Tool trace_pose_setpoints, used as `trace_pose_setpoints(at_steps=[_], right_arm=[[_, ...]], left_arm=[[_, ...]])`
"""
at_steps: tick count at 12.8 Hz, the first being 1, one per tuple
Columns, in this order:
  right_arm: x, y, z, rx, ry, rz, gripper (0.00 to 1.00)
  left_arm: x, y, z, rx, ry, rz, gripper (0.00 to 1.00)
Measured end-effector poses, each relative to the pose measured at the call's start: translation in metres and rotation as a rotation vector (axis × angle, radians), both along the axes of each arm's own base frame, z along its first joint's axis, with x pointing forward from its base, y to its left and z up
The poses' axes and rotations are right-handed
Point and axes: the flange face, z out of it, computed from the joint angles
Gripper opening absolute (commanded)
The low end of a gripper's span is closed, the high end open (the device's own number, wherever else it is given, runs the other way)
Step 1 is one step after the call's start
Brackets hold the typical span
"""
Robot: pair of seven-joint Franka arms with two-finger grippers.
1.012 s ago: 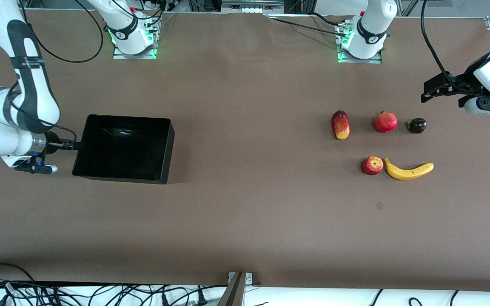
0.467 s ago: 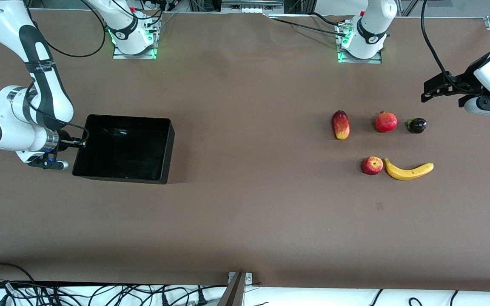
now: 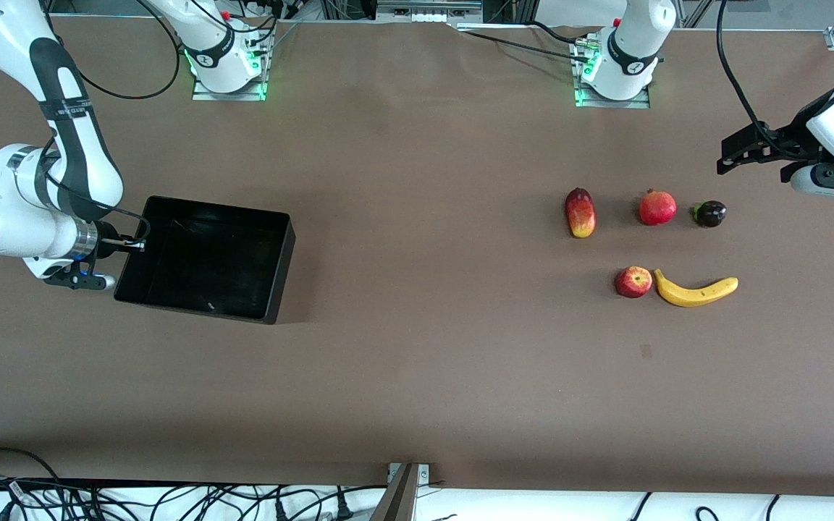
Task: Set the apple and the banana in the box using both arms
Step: 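Push the black box with the right gripper toward the fruit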
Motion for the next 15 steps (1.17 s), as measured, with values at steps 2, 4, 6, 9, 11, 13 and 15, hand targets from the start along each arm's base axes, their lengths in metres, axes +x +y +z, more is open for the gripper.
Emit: trace_pose_setpoints(at_steps=[2,4,6,9,11,13,15], right_arm=[[0.017,0.035,0.029,0.021,0.026,0.058,0.0],[0.03,0.081,0.058,0.047,0.027,0.117,0.0],[0.034,0.142,0.079,0.1,0.034,0.163,0.0],[0.023,0.252,0.099,0.127,0.047,0.1,0.0],[0.004,0.342,0.099,0.108,0.057,0.098,0.0],[-0.024,0.438,0.087,0.071,0.053,0.099,0.0],[-0.049,0.514,0.067,0.052,0.014,0.072,0.0]], left_arm=[[0.0,0.0,0.0,0.0,0.0,0.0,1.0],[0.0,0.0,0.0,0.0,0.0,0.0,1.0],[0.0,0.001,0.0,0.0,0.0,0.001,1.0],[0.0,0.001,0.0,0.0,0.0,0.002,1.0],[0.0,0.001,0.0,0.0,0.0,0.002,1.0],[0.0,0.001,0.0,0.0,0.0,0.002,1.0],[0.0,0.002,0.0,0.0,0.0,0.003,1.0]])
